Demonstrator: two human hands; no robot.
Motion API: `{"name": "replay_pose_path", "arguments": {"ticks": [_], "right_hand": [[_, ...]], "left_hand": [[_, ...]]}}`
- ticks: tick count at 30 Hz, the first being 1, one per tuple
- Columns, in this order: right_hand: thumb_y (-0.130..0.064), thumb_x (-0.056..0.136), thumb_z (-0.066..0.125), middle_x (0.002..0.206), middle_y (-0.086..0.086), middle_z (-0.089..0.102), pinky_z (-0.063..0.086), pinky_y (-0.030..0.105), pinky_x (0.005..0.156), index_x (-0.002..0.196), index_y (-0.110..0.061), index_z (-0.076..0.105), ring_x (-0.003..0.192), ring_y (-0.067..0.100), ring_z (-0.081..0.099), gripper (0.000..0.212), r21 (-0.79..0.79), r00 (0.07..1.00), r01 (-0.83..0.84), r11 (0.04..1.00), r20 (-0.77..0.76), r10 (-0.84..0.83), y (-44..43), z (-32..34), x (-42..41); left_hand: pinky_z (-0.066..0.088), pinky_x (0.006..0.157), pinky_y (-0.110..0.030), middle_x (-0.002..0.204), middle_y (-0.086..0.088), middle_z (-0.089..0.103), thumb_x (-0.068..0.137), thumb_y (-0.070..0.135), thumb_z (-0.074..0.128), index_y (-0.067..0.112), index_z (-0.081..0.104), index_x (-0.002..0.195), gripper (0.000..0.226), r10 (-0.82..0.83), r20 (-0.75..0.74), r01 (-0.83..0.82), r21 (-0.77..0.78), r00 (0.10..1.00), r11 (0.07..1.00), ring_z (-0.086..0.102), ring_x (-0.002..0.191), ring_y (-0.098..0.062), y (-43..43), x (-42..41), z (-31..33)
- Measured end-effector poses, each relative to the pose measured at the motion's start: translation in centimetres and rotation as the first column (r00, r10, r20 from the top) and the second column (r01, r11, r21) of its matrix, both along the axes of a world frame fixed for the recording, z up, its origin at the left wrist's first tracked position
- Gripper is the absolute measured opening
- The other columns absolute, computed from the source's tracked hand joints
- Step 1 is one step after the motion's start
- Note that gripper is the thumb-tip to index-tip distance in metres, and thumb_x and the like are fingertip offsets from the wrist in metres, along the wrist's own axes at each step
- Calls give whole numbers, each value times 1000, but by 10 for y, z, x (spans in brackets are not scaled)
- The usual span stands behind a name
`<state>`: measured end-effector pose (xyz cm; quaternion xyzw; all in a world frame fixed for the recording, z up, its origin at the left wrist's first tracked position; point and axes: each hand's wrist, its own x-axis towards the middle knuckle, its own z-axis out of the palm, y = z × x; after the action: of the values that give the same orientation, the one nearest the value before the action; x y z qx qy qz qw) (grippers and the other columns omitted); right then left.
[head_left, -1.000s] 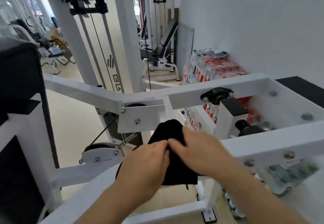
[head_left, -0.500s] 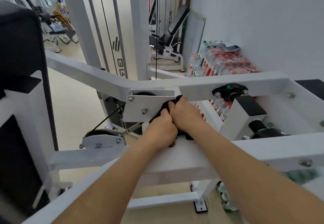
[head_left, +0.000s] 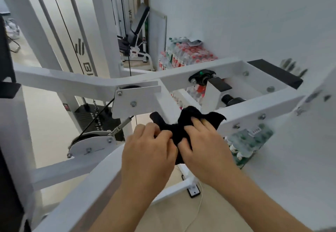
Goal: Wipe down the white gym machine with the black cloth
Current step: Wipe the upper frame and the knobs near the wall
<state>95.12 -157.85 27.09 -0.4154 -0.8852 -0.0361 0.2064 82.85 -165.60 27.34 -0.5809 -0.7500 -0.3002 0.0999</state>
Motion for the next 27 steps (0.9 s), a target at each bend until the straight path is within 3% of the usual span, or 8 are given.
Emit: {"name": "replay_pose_path", "arguments": {"ticks": [1,3,5,8,13,17,22,27], "right_hand": [[-37,87,31,115,17,67,46,42,101,102,-8,68,116,34,59,49,-47,998,55,997,-33,-56,3,0,-11],[-50,91,18,140,18,54,30,48,114,132,-10,56,136,33,43,69,-124,985,156,980,-50,-164,12,-8,-31],[-46,96,24,136,10,59,30,46,113,131,-13,60,133,28,48,60,-57,983,158,986,-85,-163,21,-26,-37],[-38,97,35,121,3,68,39,40,105,120,-13,67,118,23,59,46,24,993,53,998,-110,-50,39,-30,-12],[-35,96,36,103,0,70,41,37,97,104,-14,70,101,22,62,41,70,986,114,991,-126,-105,95,-19,44],[-28,93,34,98,-3,71,37,37,103,93,-16,72,106,19,63,40,61,940,244,968,-260,-220,90,-30,23],[-31,100,37,115,1,70,42,38,104,113,-12,70,116,20,60,40,208,973,-91,974,-190,131,119,-33,67],[-36,101,30,131,3,65,41,42,107,124,-11,67,127,21,56,51,166,984,2,986,-175,27,195,-29,144]], "left_hand": [[49,74,-39,95,-2,63,87,30,57,19,69,93,17,24,-64,-25,-10,998,1000,50,89,-23,2,-3,-8],[48,89,-43,115,-12,59,82,26,73,12,62,113,36,13,-168,-30,-103,986,994,51,106,-31,5,-3,-22],[46,100,-47,127,-19,56,79,25,77,5,55,129,58,-39,-208,-3,-197,977,980,52,117,-36,4,0,-31],[42,103,-50,131,-21,56,84,34,69,6,53,135,61,-83,-244,31,-210,966,977,53,119,-38,11,11,-34],[44,85,-42,103,-11,62,96,38,38,12,64,116,43,-176,-410,125,-149,895,981,55,92,-28,36,41,-18],[43,68,-37,77,-3,59,95,33,45,18,61,80,26,-168,-337,133,-125,926,983,53,71,-23,62,44,5],[48,100,-51,129,-23,59,92,52,35,3,61,125,64,-235,-317,149,-273,919,950,58,116,-39,96,64,-23],[46,101,-52,142,-23,50,93,51,30,7,51,140,67,-362,-335,264,-303,870,916,54,124,-41,177,125,-24]]}}
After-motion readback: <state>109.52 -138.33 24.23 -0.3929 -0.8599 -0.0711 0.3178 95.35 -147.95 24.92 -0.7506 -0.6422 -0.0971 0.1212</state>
